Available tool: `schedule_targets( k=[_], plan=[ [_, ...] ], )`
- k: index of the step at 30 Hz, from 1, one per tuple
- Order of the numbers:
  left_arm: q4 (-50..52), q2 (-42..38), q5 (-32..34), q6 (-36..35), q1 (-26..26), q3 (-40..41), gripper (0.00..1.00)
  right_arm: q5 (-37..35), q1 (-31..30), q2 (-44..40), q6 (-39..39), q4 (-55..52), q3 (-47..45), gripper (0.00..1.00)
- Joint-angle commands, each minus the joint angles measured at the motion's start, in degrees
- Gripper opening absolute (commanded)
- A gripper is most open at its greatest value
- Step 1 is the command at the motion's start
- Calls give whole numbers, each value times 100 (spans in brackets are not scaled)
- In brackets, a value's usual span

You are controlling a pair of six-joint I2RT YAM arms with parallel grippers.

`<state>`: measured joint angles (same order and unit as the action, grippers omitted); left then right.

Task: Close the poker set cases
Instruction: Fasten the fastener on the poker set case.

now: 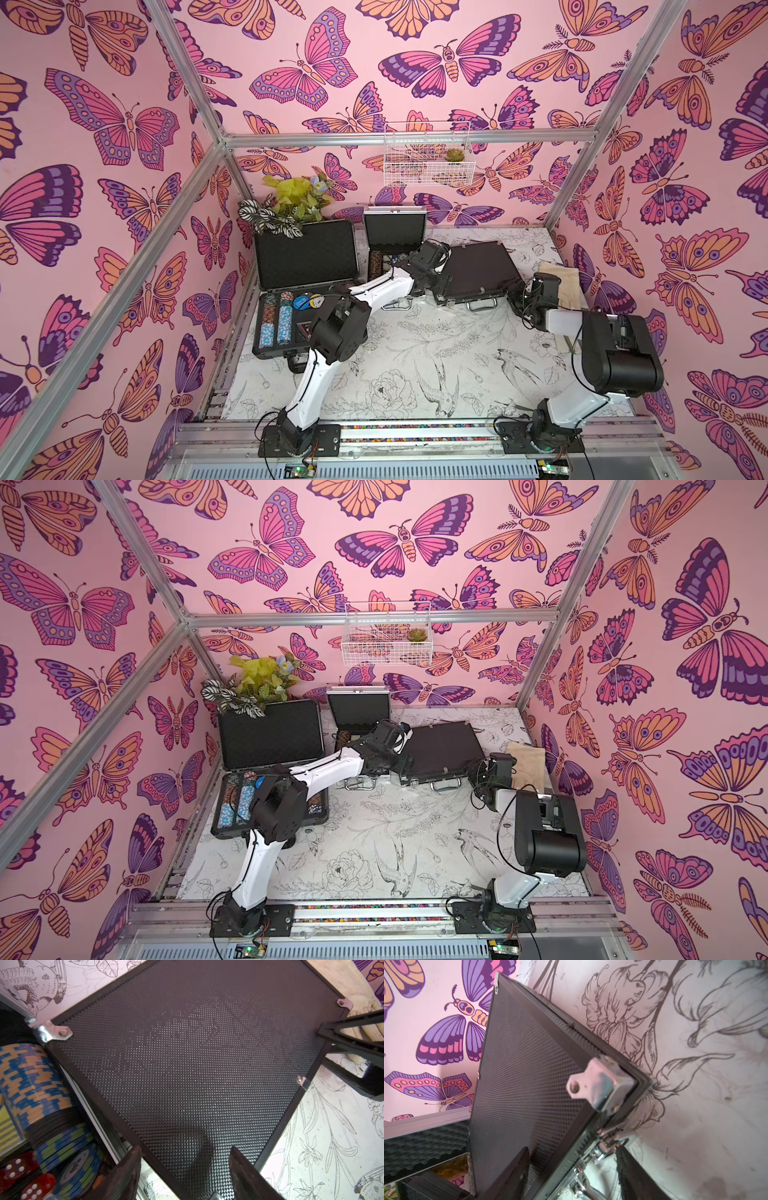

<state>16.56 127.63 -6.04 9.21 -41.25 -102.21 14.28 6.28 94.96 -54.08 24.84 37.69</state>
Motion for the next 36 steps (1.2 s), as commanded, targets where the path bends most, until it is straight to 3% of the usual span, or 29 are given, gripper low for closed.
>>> schedule_targets(
  k=[1,10,25,36],
  plan=[
    [137,183,-11,-58,19,-125,68,57,30,138,-194,474,-81,67],
    [160,181,15,-63,29,-142,67,73,31,-5,-225,241,-55,66],
    [161,215,-28,-36,29,-164,67,105,31,333,-981,964,-262,66],
    [203,188,7,-67,47,-163,67,-20,35,-252,-524,86,-105,66]
  ],
)
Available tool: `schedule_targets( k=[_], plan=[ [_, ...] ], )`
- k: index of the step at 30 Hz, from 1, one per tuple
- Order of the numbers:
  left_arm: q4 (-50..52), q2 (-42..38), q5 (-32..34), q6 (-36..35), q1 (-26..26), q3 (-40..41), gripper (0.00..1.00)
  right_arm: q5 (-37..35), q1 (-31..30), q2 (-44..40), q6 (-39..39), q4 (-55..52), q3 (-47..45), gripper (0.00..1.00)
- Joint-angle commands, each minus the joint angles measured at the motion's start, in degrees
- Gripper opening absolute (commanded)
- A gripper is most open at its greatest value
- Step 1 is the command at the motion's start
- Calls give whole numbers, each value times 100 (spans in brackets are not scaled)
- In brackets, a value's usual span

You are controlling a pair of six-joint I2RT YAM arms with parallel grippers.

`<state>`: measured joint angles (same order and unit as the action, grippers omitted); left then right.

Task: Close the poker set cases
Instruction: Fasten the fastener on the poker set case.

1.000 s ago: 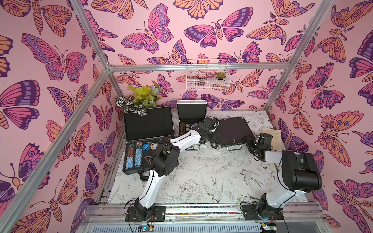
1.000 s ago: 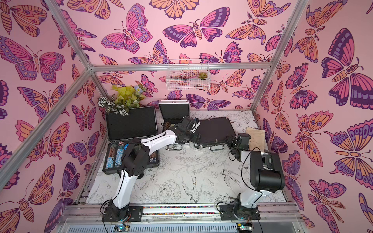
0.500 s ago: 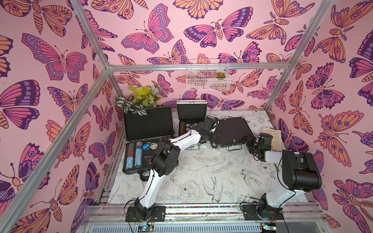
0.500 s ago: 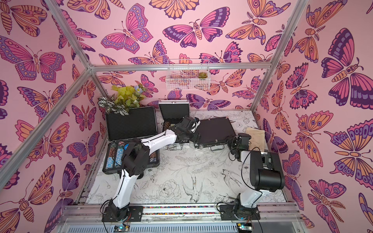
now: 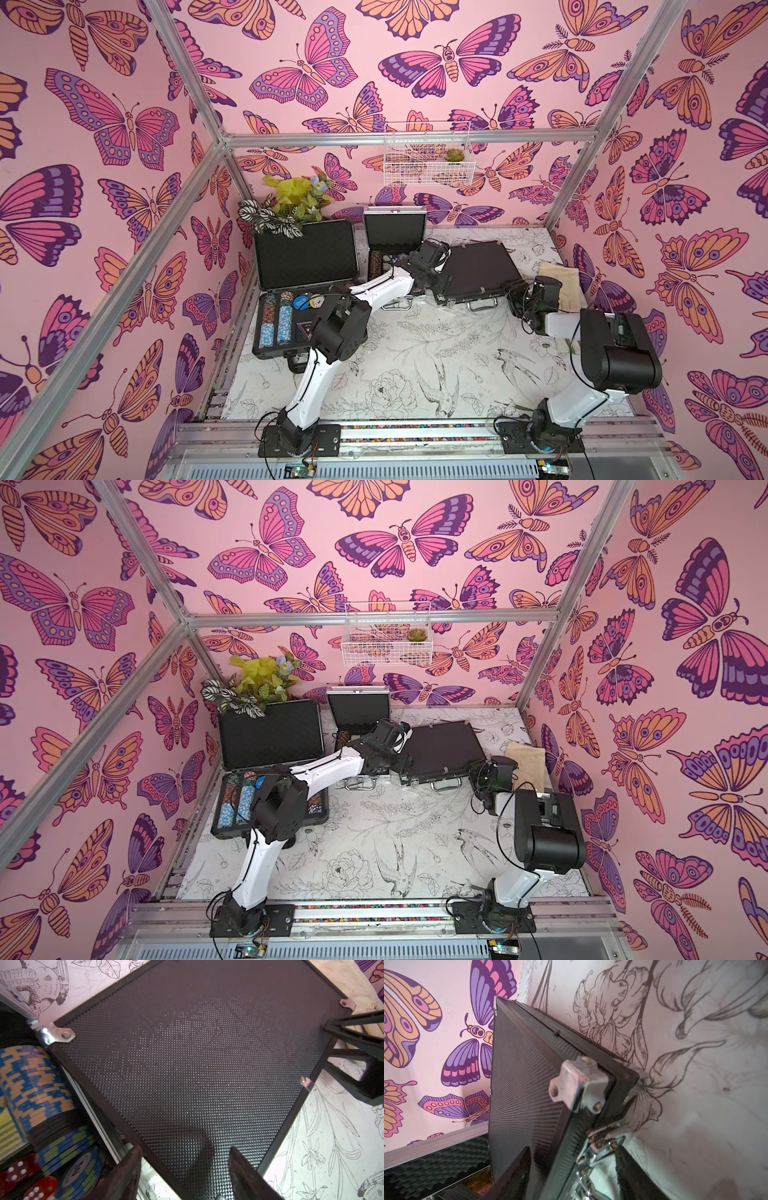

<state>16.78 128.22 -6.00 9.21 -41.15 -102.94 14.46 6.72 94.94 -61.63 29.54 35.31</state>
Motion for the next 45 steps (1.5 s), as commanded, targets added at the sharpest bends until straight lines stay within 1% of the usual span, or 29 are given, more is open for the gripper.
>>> schedule_targets(
  k=[1,4,8,16,21,26,34,35,38,41,45],
  plan=[
    [179,132,2,-62,36,-91,67,-52,-5,-291,247,-428,130,66],
    [181,140,-23,-43,38,-109,67,-20,-4,-283,206,-386,153,66],
    [186,140,-33,-39,37,-105,67,18,-12,-72,80,-170,194,65],
    [185,170,-85,-19,36,-123,67,207,-8,565,-500,725,77,64],
    [193,158,-55,-44,38,-107,67,190,-4,551,-527,892,-22,63],
    [203,124,-42,-68,45,-103,67,257,30,212,-294,521,-10,63],
    [265,1,-24,-107,49,-93,67,234,202,-872,1037,-1472,228,64],
    [265,-18,-20,-90,51,-99,68,252,202,-941,1115,-1606,244,62],
    [299,-115,-31,52,53,-137,70,428,191,-1130,1219,-1780,190,54],
    [297,-291,-9,189,54,-102,71,450,132,-1279,1365,-1948,71,45],
    [296,-493,2,396,54,41,72,336,42,-1389,1530,-2060,-96,40]
  ],
)
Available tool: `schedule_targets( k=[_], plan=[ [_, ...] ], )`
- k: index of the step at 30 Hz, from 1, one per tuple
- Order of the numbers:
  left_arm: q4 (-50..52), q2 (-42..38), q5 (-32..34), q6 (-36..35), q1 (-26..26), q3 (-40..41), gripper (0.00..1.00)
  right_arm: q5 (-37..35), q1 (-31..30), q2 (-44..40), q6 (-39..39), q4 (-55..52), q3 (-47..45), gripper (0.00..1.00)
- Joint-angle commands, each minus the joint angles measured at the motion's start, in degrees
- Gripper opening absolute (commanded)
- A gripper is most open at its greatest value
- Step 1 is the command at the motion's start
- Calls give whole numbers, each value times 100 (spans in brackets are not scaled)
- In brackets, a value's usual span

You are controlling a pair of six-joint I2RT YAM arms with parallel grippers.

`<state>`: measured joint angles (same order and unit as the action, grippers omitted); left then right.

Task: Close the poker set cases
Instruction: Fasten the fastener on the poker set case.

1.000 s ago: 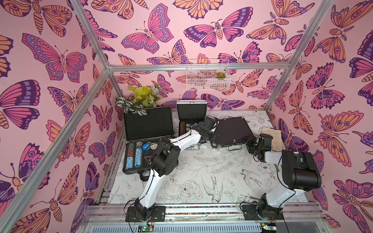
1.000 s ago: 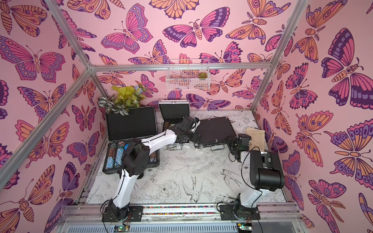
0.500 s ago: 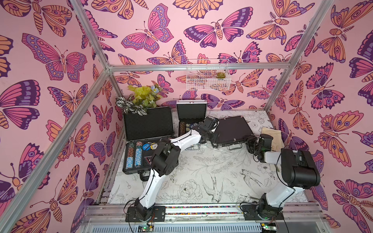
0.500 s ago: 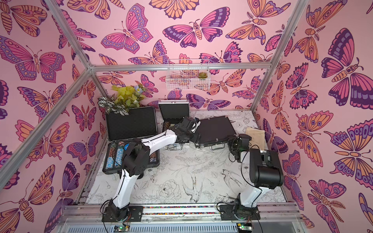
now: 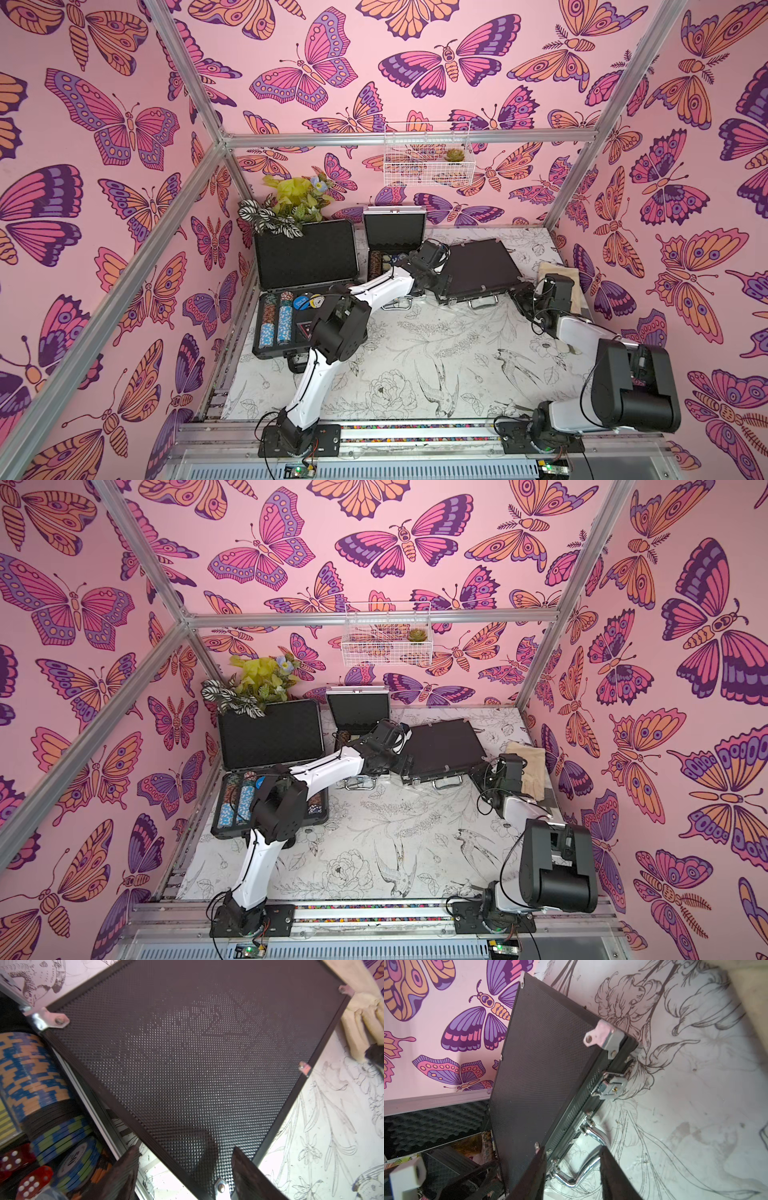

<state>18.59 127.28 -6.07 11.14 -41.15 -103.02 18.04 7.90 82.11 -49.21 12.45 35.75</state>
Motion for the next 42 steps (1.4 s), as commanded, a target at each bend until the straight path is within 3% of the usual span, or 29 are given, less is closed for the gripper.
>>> schedule_targets(
  k=[1,12,26,33,42],
  plan=[
    [108,-442,9,242,54,78,72,-56,-111,-94,307,-342,-171,39],
    [-76,-1104,39,556,-32,695,73,-528,-596,416,549,-603,0,36],
    [-79,-1065,205,754,-56,887,73,-734,-823,757,884,-845,267,33],
    [-66,-1103,223,742,-34,1003,73,-1291,-1057,945,1324,-1515,580,37],
    [-64,-1214,355,820,-34,1165,73,-1082,-1046,974,1414,-1412,624,41]
  ],
)
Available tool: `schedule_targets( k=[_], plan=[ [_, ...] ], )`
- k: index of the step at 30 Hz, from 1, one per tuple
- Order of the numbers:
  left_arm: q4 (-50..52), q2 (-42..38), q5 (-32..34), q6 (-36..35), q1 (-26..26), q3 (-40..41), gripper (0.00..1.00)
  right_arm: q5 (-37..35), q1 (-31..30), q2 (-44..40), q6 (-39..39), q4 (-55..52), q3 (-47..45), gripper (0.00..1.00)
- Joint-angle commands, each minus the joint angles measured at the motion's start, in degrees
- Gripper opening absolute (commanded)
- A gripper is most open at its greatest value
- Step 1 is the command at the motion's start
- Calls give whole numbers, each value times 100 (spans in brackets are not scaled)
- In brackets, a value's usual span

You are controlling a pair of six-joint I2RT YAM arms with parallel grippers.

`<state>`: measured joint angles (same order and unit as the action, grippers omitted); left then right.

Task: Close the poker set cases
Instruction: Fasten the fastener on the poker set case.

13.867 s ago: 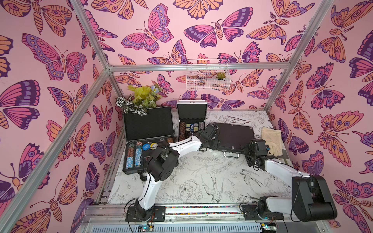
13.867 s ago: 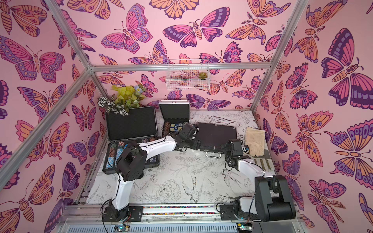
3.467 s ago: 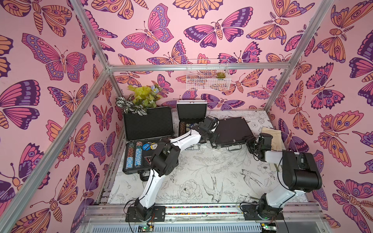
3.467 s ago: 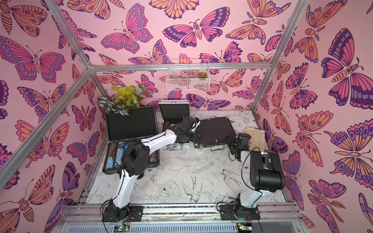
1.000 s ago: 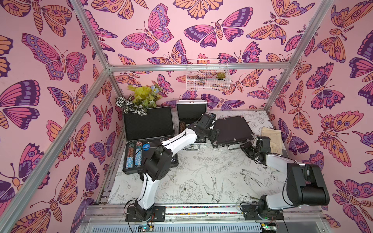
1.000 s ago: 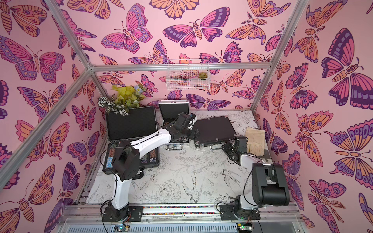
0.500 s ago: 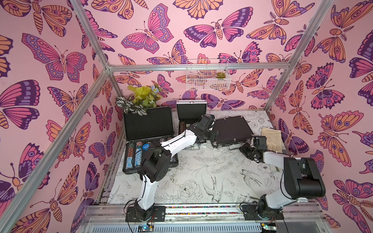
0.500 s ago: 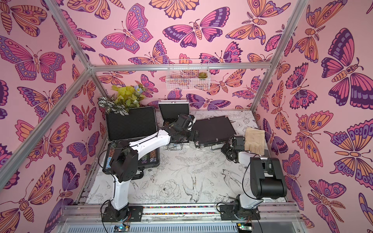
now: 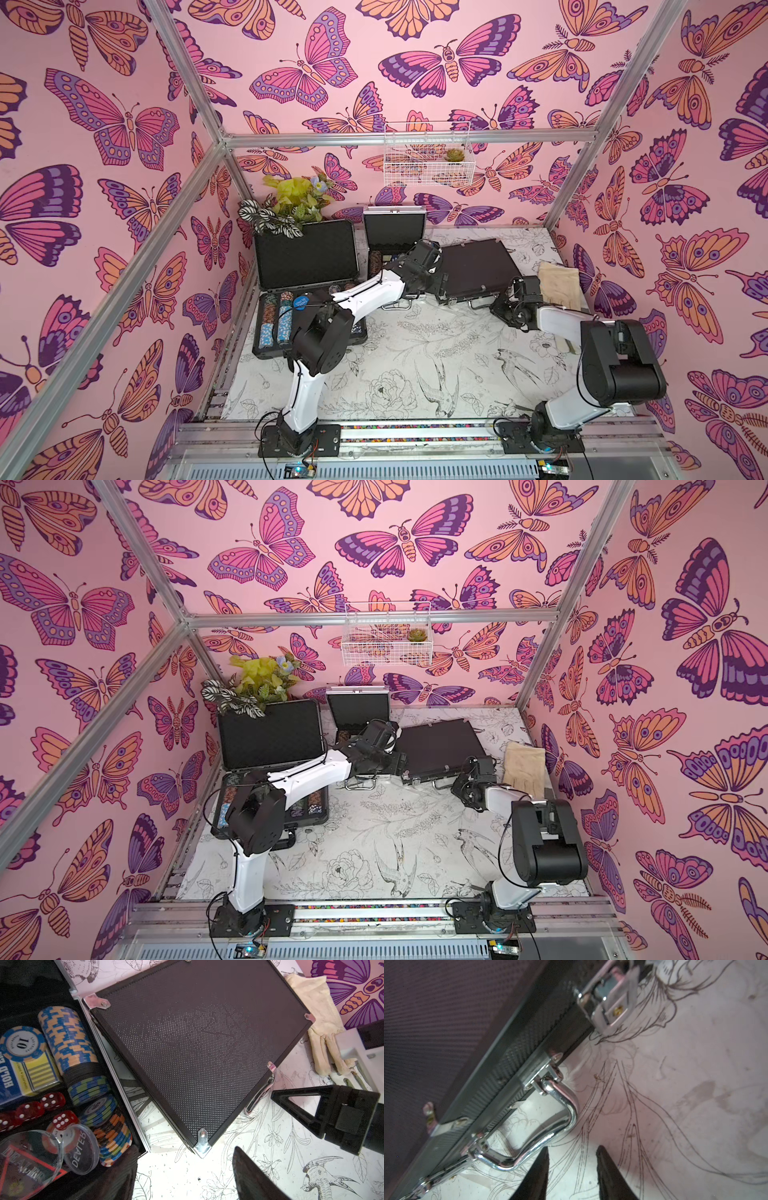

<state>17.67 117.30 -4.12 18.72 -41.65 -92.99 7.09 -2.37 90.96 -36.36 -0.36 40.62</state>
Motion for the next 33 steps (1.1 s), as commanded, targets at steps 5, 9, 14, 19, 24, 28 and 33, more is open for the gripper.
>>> schedule_targets(
  k=[5,9,14,19,24,28,33],
  plan=[
    [30,-293,214,18,24,229,73,16,18,40,238,-273,242,42],
    [26,-378,254,-17,49,307,73,-183,35,-34,442,-533,365,43],
    [25,-467,264,-17,86,444,73,-573,53,-39,734,-811,609,43],
    [7,-548,280,-22,113,516,73,-368,62,188,881,-638,876,43],
    [-9,-600,314,-17,139,605,73,-441,166,290,744,-669,1029,43],
    [-61,-634,341,-42,153,640,73,-274,372,80,528,-413,898,44],
    [-64,-484,307,-70,156,455,73,93,570,-43,-15,42,673,54]
  ],
)
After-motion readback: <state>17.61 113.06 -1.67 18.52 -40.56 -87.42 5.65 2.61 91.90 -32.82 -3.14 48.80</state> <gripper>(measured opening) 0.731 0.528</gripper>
